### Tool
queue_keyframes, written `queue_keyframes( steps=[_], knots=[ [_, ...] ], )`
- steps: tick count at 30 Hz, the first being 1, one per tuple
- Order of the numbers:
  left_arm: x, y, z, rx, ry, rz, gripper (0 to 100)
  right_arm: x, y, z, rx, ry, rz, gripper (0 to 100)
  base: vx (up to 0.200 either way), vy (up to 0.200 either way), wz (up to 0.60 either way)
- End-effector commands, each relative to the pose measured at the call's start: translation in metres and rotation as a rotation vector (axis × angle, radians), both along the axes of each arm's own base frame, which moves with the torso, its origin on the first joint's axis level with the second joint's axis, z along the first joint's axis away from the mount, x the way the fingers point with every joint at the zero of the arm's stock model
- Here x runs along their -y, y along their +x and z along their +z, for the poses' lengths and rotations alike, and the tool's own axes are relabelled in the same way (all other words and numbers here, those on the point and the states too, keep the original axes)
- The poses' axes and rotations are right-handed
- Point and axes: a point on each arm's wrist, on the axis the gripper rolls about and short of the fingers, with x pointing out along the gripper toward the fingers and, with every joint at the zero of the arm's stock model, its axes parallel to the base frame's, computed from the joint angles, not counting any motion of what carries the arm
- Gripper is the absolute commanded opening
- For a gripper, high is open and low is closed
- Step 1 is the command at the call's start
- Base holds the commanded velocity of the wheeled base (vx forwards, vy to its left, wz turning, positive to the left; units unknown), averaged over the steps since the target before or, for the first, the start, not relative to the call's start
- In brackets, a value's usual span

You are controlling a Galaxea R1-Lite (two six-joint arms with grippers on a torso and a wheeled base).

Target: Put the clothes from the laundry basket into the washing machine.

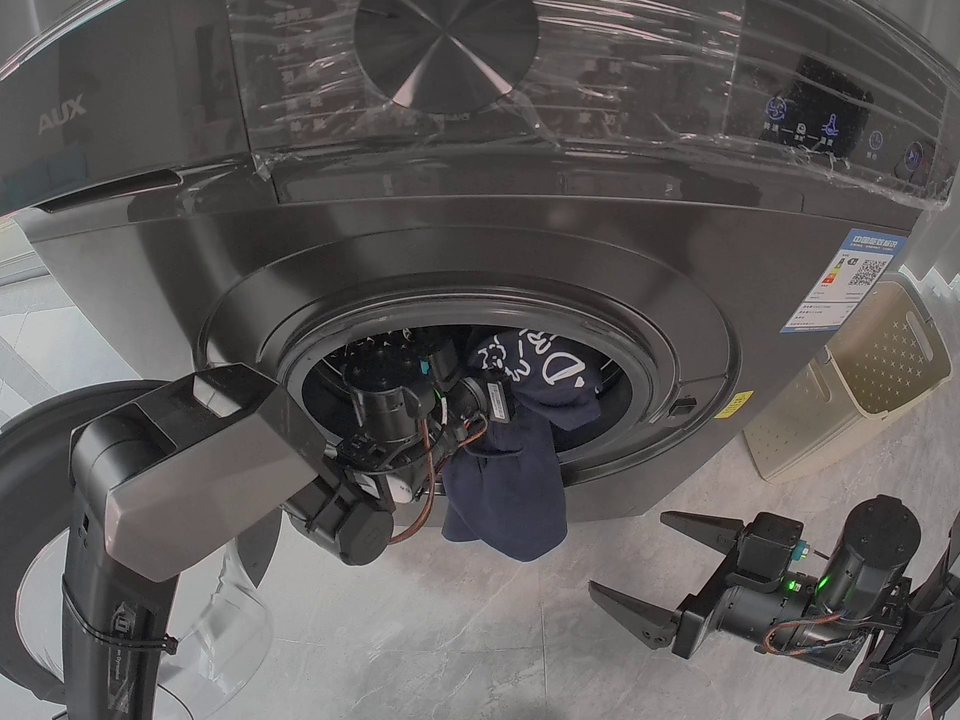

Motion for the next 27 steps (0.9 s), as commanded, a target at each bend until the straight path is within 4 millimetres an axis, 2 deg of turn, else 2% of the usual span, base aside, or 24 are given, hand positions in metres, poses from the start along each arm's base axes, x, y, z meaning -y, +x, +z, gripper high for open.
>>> queue_keyframes(
  steps=[1, 6, 12, 13, 23, 27],
  knots=[
    [-0.001, 0.027, 0.013, 0.024, -0.021, 0.083, 0, -0.001, -0.001, 0.0, 0.0, 0.0, 0.005, 100, 0.0, 0.0, 0.0],
    [-0.01, 0.048, 0.022, 0.067, -0.048, 0.18, 0, -0.001, 0.001, -0.002, -0.005, -0.006, -0.002, 100, 0.0, 0.0, 0.0],
    [-0.006, 0.047, 0.021, 0.066, -0.051, 0.174, 0, -0.002, 0.0, -0.003, -0.013, -0.009, 0.002, 100, 0.0, 0.0, 0.0],
    [-0.005, 0.046, 0.021, 0.065, -0.05, 0.172, 100, -0.001, 0.001, -0.003, -0.012, -0.01, 0.001, 100, 0.0, 0.0, 0.0],
    [-0.004, 0.031, 0.015, 0.015, -0.016, 0.154, 100, -0.005, 0.002, -0.003, -0.01, -0.008, 0.008, 100, 0.0, 0.0, 0.0],
    [0.001, 0.015, 0.013, -0.032, 0.024, 0.113, 100, -0.005, 0.002, -0.004, -0.01, -0.008, 0.007, 100, 0.0, 0.0, 0.0]
  ],
)
